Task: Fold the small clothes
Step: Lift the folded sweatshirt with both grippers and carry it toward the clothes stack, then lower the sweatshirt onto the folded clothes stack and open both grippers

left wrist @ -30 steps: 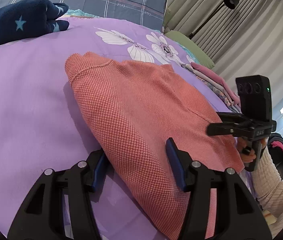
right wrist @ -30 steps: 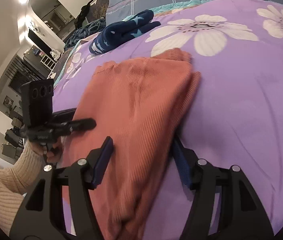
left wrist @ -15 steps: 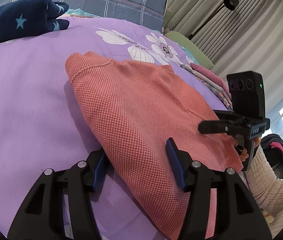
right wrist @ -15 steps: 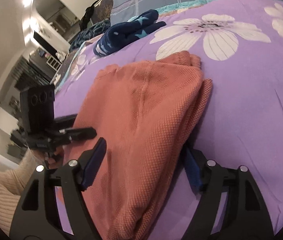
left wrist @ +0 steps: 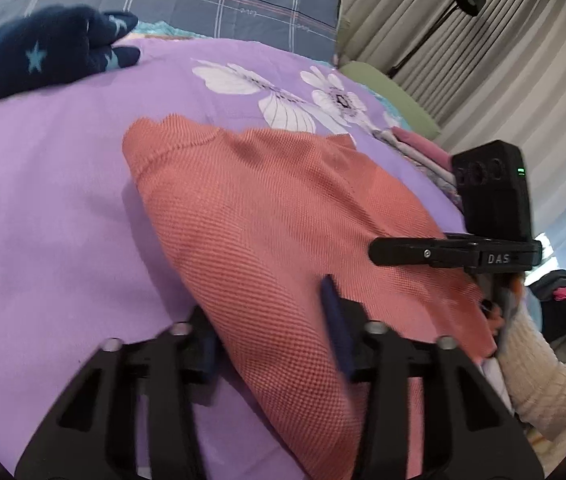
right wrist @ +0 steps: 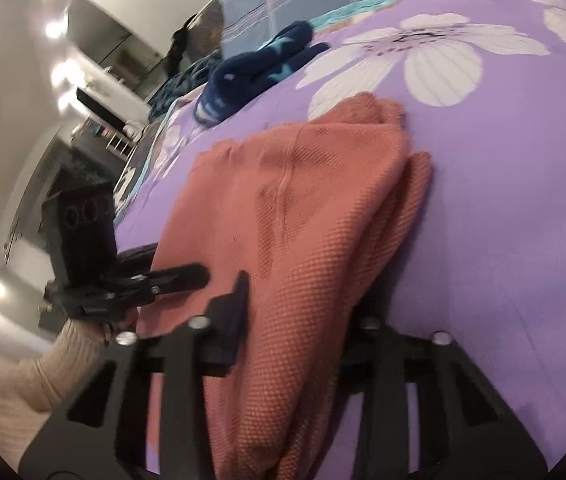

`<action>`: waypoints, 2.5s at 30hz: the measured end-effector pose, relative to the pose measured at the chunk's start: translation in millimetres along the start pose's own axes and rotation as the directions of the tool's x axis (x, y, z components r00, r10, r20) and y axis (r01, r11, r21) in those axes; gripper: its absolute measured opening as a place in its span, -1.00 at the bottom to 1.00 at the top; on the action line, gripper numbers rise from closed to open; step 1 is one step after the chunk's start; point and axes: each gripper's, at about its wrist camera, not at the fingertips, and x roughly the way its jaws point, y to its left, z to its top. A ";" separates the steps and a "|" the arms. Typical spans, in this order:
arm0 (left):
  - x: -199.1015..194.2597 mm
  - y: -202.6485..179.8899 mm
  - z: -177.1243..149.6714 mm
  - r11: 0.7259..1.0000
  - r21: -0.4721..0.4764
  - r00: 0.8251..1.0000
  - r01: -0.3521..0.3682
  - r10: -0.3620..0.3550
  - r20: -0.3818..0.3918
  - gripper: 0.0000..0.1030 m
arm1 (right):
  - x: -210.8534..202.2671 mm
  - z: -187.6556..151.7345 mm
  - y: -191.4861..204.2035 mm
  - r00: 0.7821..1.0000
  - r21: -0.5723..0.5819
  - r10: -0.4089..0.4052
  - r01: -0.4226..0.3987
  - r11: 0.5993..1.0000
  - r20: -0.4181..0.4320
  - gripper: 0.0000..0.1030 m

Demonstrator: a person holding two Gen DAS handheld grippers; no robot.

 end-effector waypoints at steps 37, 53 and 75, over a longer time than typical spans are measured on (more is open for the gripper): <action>43.6 -419.6 135.0 0.732 0.682 0.975 0.004 -0.153 0.158 -0.49 | -411.8 -77.1 24.7 0.566 0.174 -0.524 0.556 0.813 0.637 -0.58; 262.1 -365.9 184.6 0.872 0.450 0.973 -0.195 0.231 -0.025 0.27 | -361.4 -0.7 -198.1 0.341 0.444 -0.936 0.827 0.345 0.092 0.31; 156.5 -351.4 129.5 0.880 0.460 0.988 -0.116 0.055 0.143 0.66 | -350.2 -92.6 -93.4 0.188 0.517 -0.943 0.798 0.309 0.274 0.57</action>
